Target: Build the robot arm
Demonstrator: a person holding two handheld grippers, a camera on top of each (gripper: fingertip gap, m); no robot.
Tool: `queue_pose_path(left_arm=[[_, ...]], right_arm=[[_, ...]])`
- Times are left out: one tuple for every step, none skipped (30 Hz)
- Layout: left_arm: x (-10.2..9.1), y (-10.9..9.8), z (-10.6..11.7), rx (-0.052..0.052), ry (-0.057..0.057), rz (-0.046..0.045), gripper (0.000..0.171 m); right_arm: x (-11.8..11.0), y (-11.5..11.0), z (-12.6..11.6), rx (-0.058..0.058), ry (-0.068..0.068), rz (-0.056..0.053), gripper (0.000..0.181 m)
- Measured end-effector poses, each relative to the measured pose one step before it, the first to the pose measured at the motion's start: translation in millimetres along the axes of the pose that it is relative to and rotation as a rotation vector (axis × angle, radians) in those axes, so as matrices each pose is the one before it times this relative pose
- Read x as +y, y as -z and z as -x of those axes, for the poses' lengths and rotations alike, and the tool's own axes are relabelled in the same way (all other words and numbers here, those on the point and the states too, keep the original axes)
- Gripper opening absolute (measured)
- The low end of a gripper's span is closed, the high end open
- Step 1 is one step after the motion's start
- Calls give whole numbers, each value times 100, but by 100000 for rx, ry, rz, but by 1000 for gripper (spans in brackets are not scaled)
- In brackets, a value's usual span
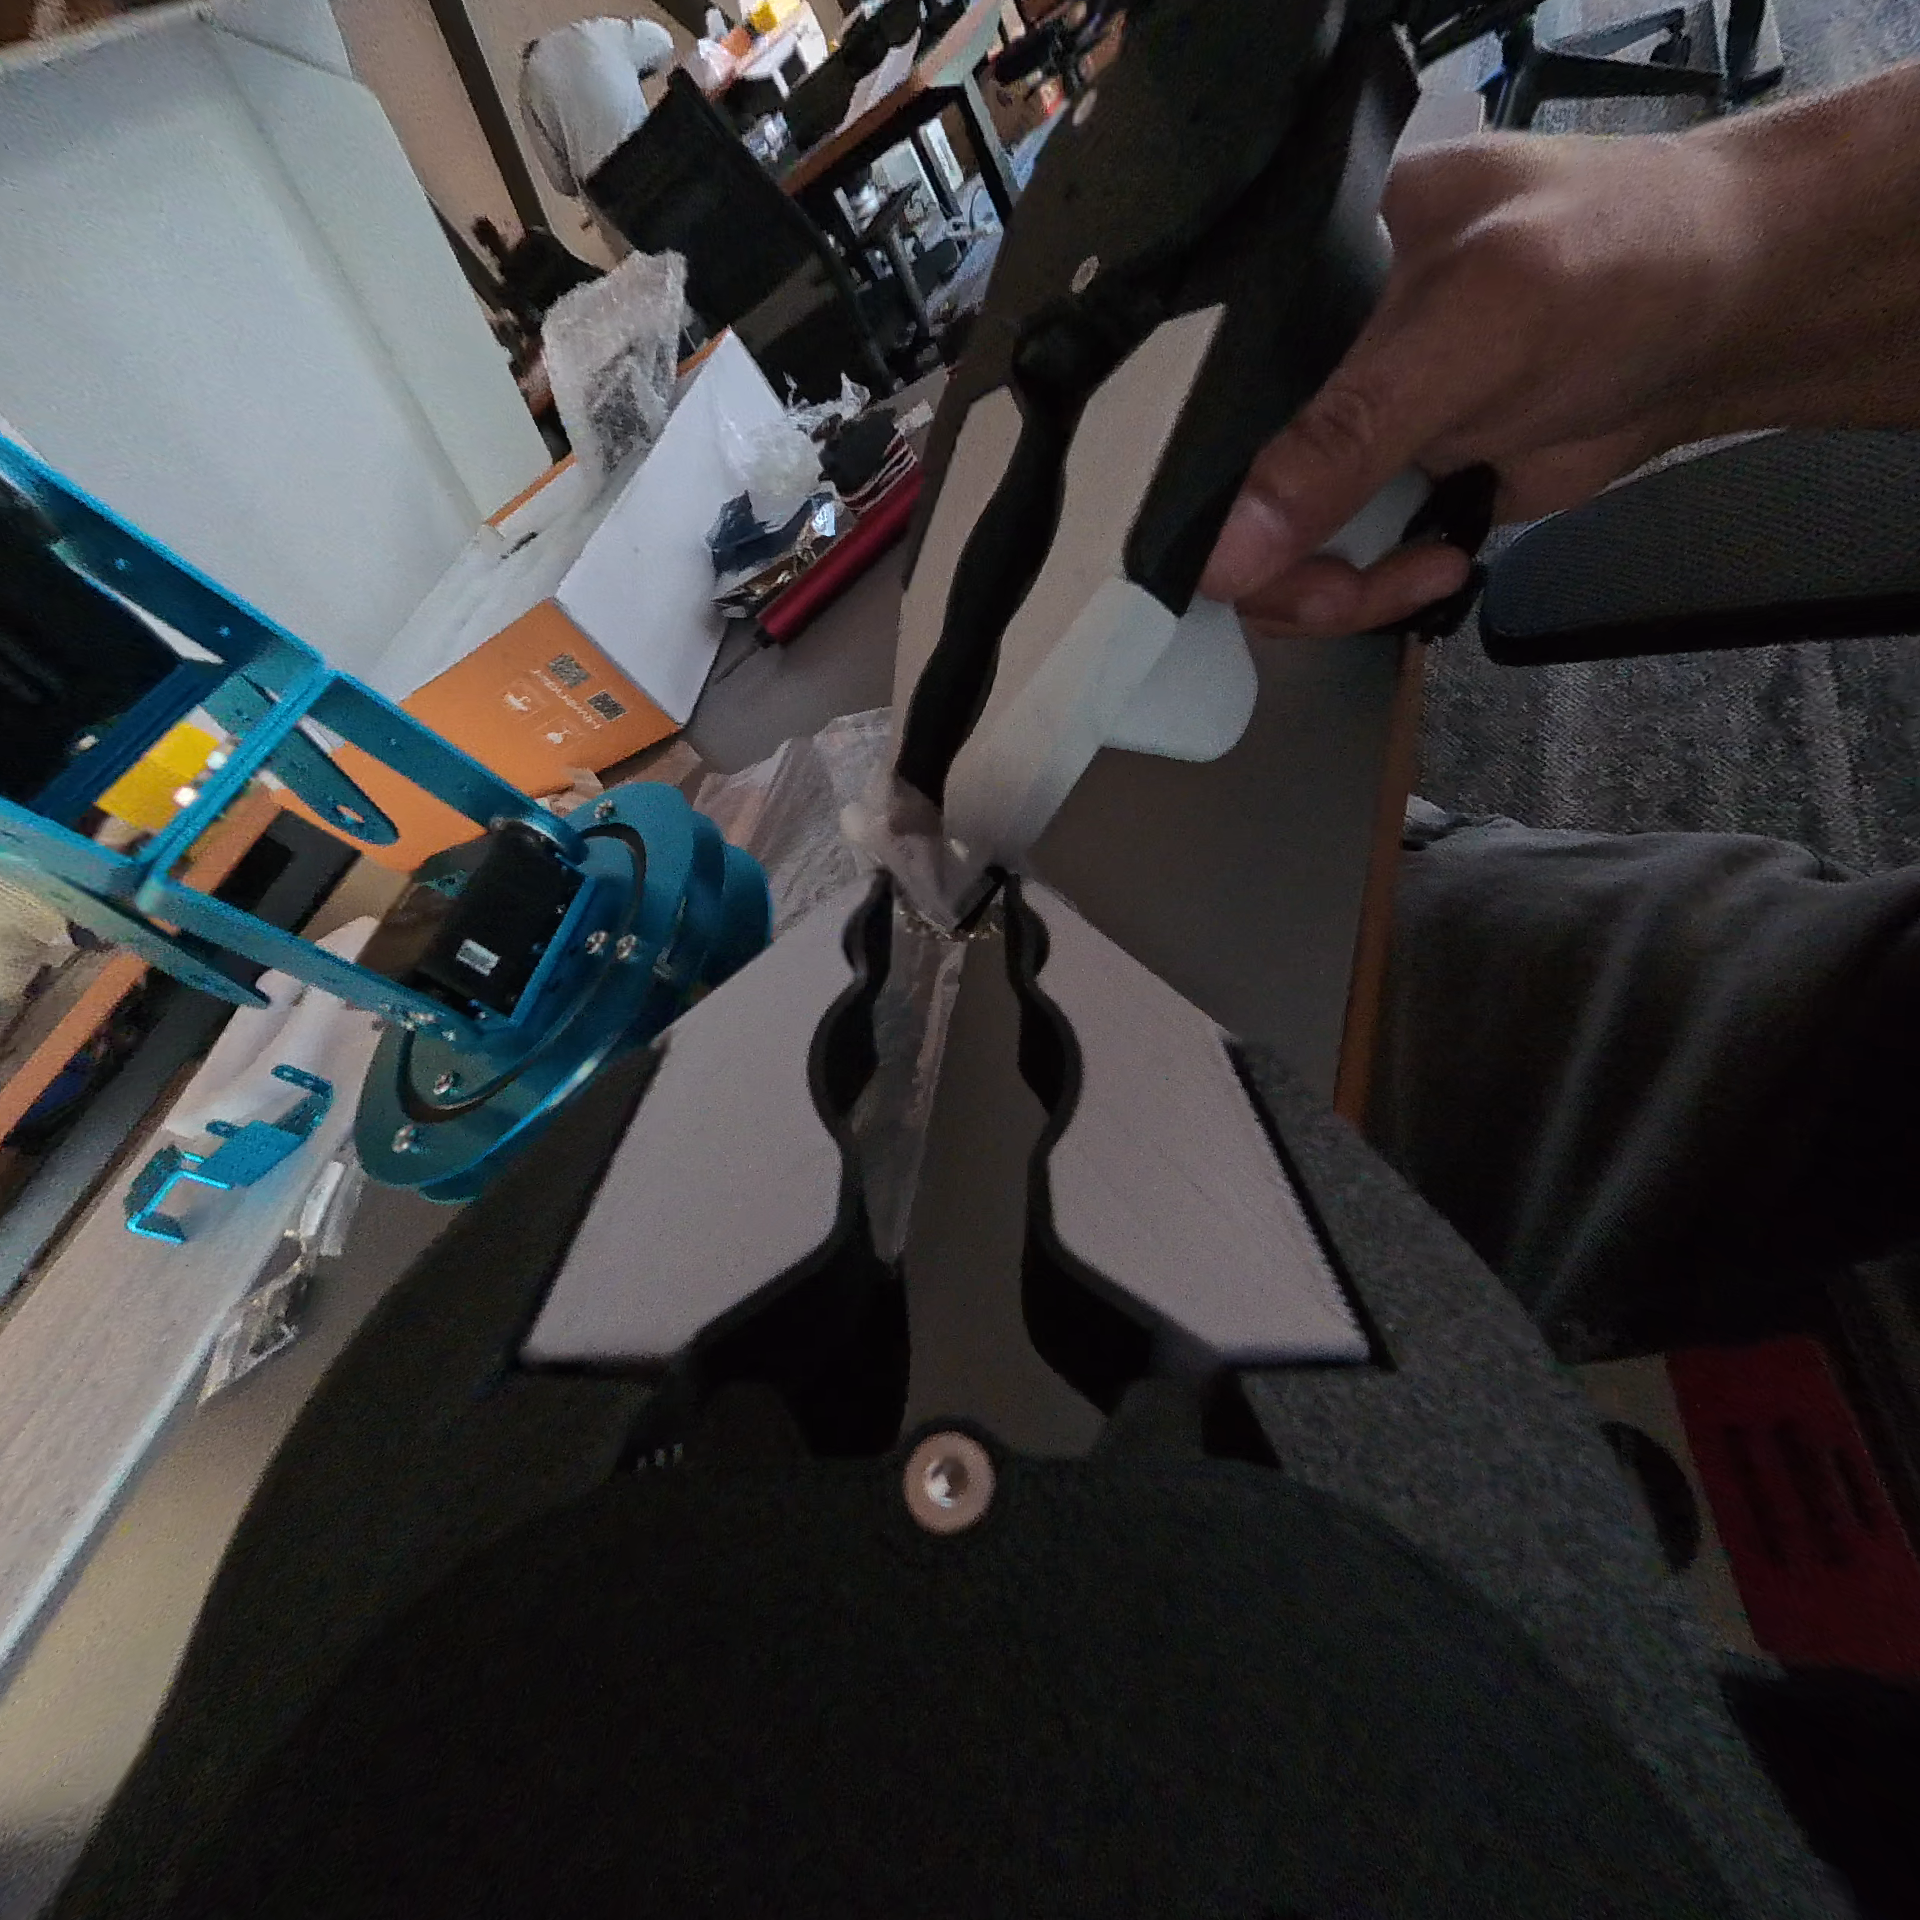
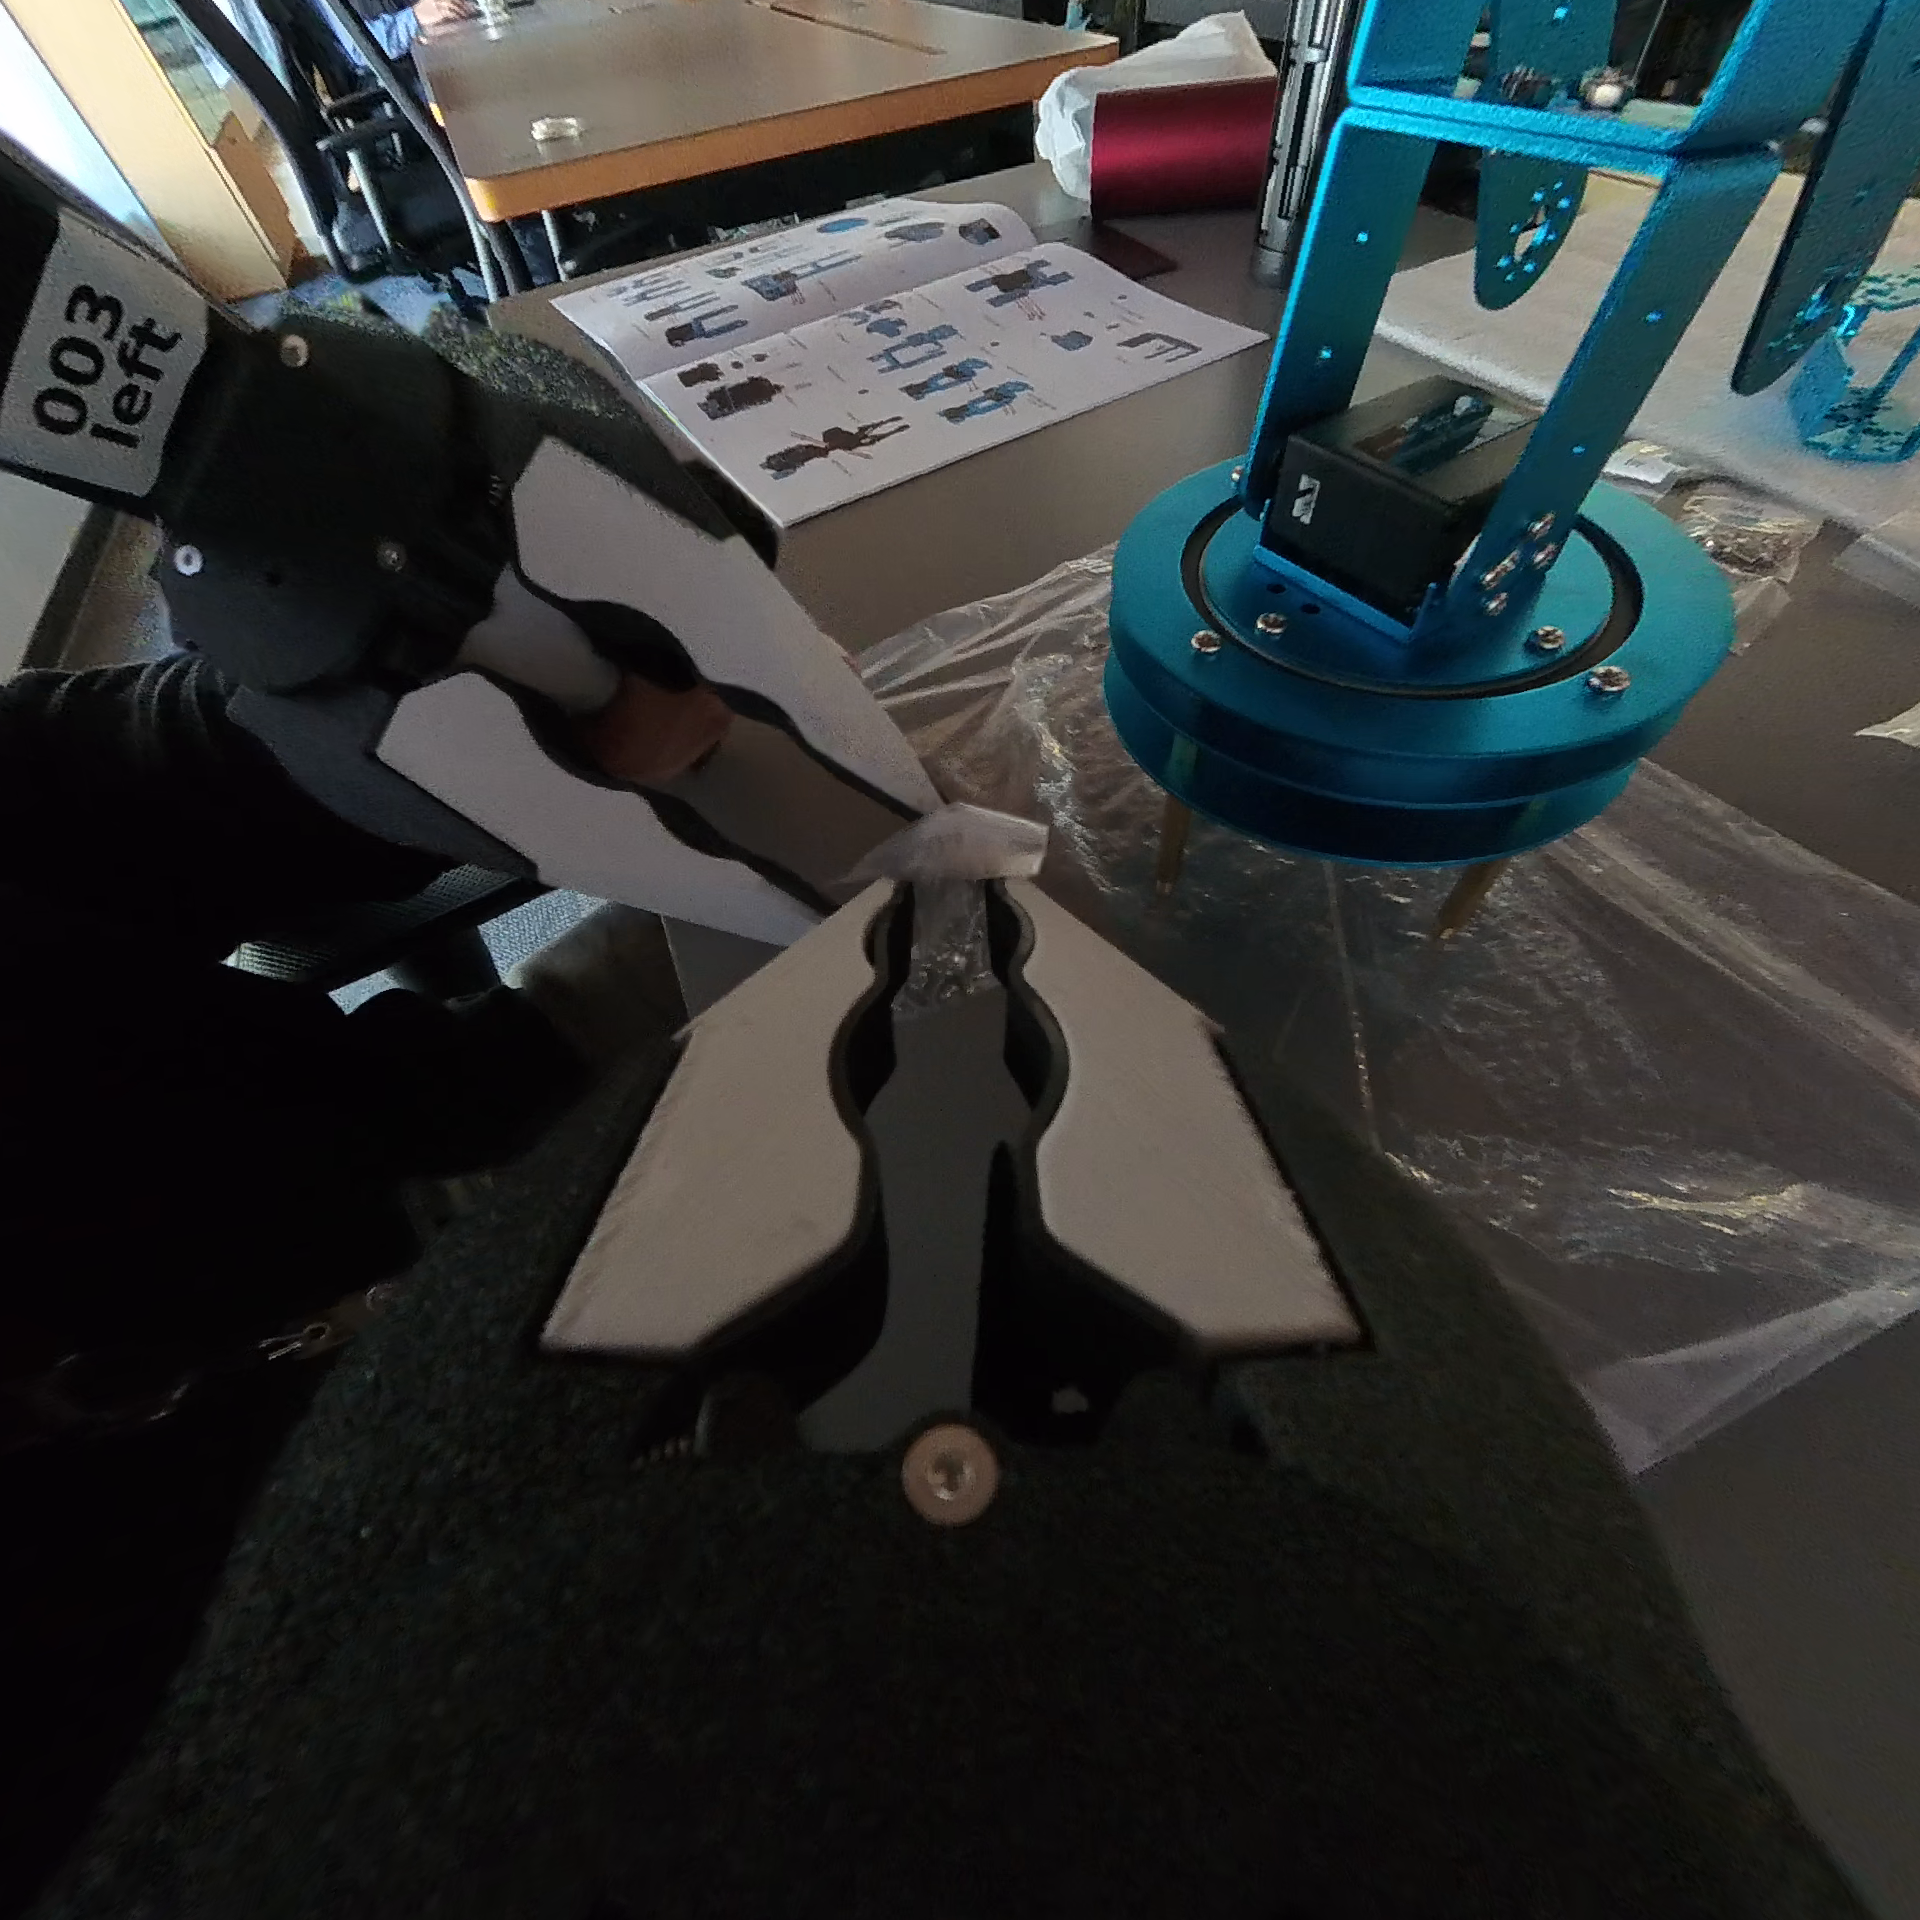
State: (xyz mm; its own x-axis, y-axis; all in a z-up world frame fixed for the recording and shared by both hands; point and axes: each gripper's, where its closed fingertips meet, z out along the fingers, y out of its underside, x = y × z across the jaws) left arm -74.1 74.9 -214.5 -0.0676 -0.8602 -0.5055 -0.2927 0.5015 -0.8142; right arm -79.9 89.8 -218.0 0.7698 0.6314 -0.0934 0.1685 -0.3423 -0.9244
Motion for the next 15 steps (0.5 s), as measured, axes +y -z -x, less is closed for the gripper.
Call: queue_pose_path(left_arm=[[-47,-55,-43,-494,-1600,-940,19],[-68,-12,-118,295,-583,-965,18],[-70,29,-144,790,-120,-656,18],[-111,44,-159,961,36,-733,16],[-149,78,-144,774,31,-887,15],[-231,99,-155,950,756,-1140,13],[-248,107,-157,1145,1550,-1085,11],[-189,128,-16,434,1639,-879,8],[-86,133,166,-271,1140,-643,6],[6,117,25,1155,1512,-475,2],[-68,128,18,1415,1960,-738,1],[-112,132,75,948,1927,-813,0],[-94,133,-63,1619,1405,-476,0],[-127,124,-104,1718,998,-492,0],[-190,140,109,551,1239,-997,0]], right_arm=[[10,77,-47,146,79,-72,13],[75,109,-9,-516,-303,281,15],[84,125,-62,-517,-362,356,18],[27,129,-44,-716,-473,-147,21],[-48,136,57,-1403,-410,-537,23],[-112,201,91,-1630,9,-864,25],[-125,269,7,-1289,-47,-947,27],[-149,379,-88,-1101,-427,-1069,28],[-312,454,-217,-946,-1637,-2005,28],[-469,432,-88,-2401,-2901,-3064,28],[-450,286,243,-4840,-3901,-3056,28],[-266,112,525,-6391,-3854,-1861,28],[-47,-67,303,-4282,-2659,-235,31],[118,-165,-182,-289,-563,742,34],[277,-199,-25,-299,1742,1804,37]])
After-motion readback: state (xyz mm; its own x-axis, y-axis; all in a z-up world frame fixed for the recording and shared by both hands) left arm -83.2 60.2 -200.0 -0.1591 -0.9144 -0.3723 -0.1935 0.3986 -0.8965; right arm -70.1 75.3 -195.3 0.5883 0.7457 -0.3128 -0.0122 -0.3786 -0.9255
